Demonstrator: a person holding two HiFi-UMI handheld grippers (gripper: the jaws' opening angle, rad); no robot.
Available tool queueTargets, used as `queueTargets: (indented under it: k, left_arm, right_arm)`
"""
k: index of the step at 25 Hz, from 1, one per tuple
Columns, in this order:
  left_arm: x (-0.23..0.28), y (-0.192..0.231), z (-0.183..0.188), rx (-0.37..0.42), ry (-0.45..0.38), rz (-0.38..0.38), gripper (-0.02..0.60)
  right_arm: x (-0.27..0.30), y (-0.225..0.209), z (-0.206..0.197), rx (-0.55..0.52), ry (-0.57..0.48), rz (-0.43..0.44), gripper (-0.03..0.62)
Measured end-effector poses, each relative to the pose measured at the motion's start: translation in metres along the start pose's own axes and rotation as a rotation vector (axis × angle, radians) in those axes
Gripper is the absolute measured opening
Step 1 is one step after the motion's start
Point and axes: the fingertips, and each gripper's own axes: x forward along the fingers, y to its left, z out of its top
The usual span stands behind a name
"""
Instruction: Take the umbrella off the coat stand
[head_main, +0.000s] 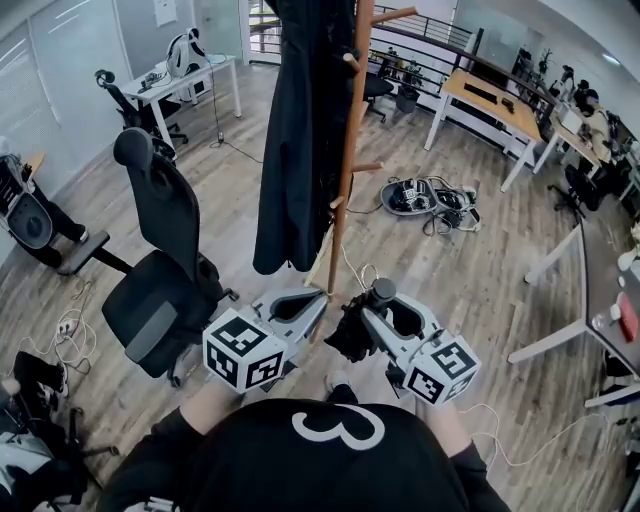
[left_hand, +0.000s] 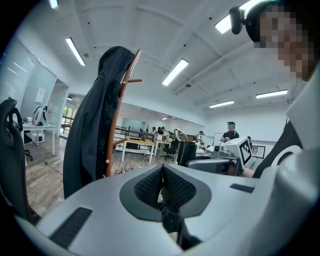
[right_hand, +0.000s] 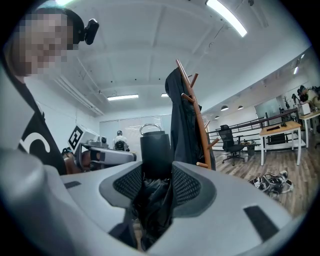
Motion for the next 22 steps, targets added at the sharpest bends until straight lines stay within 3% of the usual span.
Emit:
queueTargets:
  k: [22]
  left_arm:
    - [0.0049,-0.0013,0.006,0.002,-0.01,-0.034,0.017]
  right_arm:
    - [0.0012,-0.0006,0.0022,-0.015,0.006,-0.02,0.192]
